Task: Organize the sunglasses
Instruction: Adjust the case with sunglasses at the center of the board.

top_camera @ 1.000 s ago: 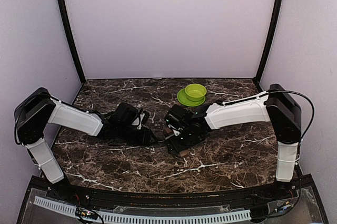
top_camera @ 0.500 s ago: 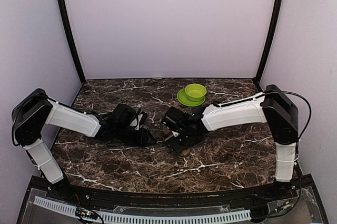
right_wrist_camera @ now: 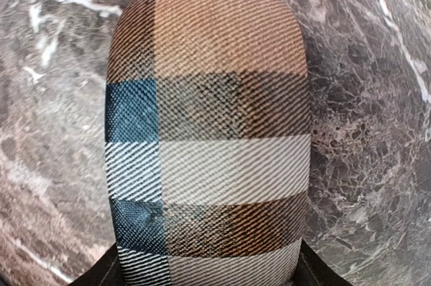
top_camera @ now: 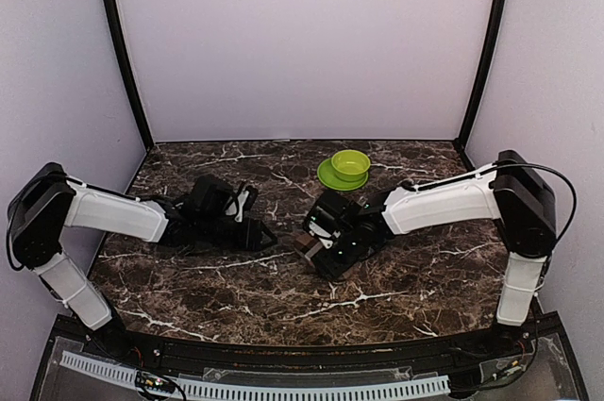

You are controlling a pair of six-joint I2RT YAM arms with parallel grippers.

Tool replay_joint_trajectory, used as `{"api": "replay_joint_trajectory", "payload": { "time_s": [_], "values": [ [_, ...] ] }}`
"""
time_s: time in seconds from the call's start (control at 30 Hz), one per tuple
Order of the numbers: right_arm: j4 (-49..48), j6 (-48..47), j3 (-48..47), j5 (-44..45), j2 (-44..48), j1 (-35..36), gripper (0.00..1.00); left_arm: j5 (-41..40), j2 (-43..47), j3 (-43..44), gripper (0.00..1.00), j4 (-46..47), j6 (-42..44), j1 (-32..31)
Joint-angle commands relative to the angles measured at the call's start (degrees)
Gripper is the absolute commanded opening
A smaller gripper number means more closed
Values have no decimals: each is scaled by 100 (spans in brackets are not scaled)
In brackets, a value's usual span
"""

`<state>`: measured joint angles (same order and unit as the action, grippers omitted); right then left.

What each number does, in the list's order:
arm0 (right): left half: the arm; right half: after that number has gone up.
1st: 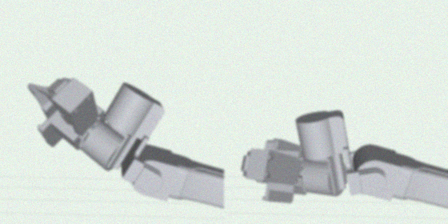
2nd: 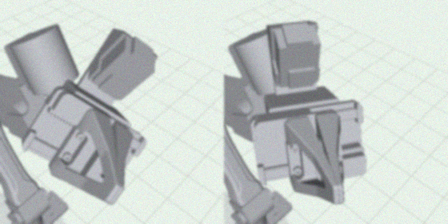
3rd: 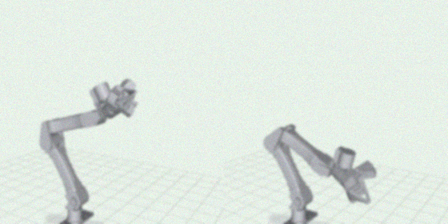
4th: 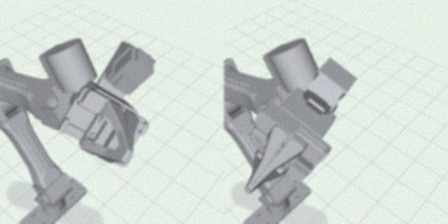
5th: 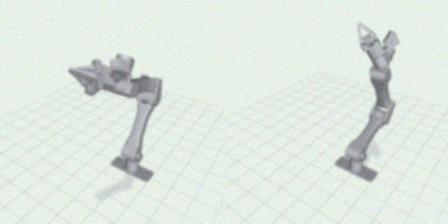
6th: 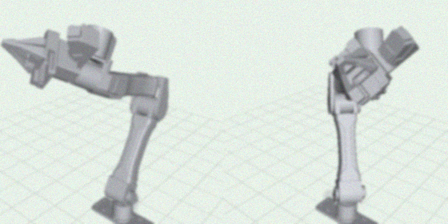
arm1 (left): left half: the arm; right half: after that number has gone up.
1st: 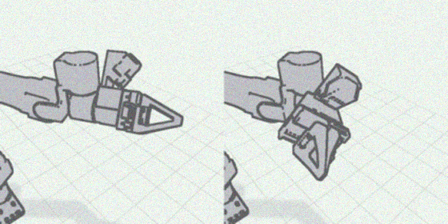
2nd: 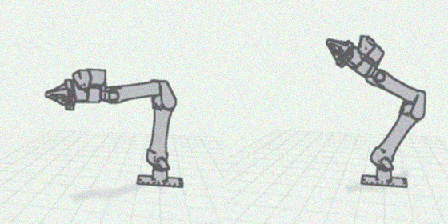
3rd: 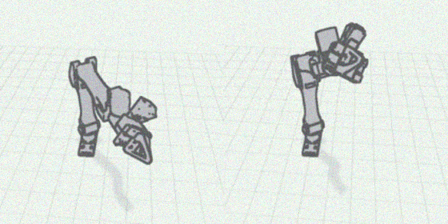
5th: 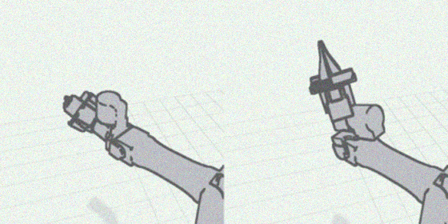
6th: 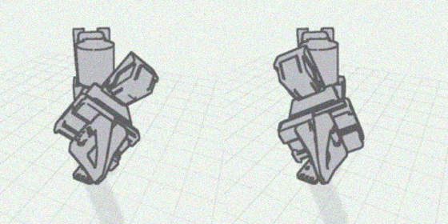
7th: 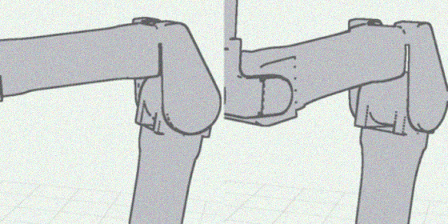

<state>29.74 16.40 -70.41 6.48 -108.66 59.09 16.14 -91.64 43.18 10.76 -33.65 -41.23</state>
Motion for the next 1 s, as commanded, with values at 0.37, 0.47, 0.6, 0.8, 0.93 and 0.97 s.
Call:
{"api": "replay_joint_trajectory", "payload": {
  "time_s": [0.37,0.47,0.6,0.8,0.93,0.97],
  "values": [
    [-344,-531,299,37,154,41,81,-97,212,53,53,53,304,50],
    [-380,-455,366,103,171,126,86,-61,157,50,53,84,285,54],
    [-366,-338,399,231,200,235,87,-23,97,68,53,102,256,54],
    [-144,-237,682,499,332,303,83,82,27,60,53,147,196,54],
    [80,-200,780,748,393,322,79,166,-26,42,53,216,135,54],
    [115,-191,805,804,391,320,76,189,-41,35,53,233,114,54]
  ]
}}
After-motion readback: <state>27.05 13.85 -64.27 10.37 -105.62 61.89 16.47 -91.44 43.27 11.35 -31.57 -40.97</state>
